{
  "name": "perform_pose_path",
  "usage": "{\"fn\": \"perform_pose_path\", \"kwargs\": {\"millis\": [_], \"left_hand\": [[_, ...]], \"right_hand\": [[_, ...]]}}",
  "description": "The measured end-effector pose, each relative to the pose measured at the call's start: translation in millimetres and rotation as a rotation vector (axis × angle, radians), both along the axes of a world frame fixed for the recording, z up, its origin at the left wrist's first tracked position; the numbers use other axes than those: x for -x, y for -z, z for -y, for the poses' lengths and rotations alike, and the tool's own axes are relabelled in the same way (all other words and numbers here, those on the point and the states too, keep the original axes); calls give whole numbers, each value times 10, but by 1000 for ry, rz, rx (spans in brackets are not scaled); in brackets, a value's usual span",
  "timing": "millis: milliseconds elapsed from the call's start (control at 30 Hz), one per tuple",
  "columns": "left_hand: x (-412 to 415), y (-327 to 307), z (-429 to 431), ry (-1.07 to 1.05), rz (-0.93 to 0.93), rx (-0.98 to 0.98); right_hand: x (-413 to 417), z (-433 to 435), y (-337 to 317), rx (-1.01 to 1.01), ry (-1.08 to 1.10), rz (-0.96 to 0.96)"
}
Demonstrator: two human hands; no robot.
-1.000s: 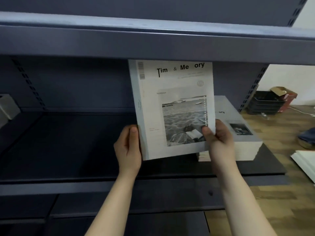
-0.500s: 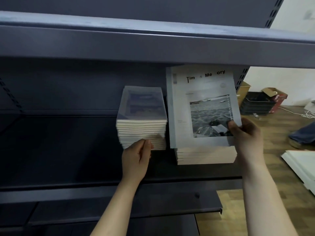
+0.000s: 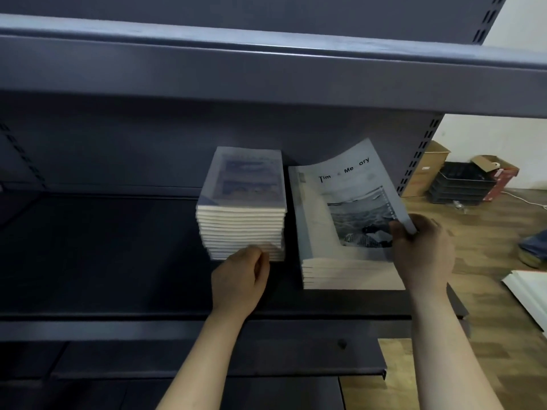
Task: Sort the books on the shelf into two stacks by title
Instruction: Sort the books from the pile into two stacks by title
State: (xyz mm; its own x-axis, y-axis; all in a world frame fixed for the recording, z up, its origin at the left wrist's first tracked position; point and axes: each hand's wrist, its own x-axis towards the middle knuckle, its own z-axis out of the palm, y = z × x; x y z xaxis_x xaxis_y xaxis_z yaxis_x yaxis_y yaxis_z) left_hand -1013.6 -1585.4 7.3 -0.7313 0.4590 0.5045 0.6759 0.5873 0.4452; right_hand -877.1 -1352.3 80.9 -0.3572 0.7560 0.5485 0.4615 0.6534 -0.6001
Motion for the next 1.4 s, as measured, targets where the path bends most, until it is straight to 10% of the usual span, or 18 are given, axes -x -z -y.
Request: {"fn": "perform_pose_path", "kwargs": {"millis": [367, 700, 1400], "left_hand": [[-2, -16, -25, -37, 34, 87], [2, 1, -19, -28, 73, 32], [11, -8, -26, -20, 117, 8]], "right_hand": [[-57, -65, 85, 110, -13, -109], [-360, -195, 136, 417, -556, 15], [-242, -158, 78, 316, -492, 88]]}}
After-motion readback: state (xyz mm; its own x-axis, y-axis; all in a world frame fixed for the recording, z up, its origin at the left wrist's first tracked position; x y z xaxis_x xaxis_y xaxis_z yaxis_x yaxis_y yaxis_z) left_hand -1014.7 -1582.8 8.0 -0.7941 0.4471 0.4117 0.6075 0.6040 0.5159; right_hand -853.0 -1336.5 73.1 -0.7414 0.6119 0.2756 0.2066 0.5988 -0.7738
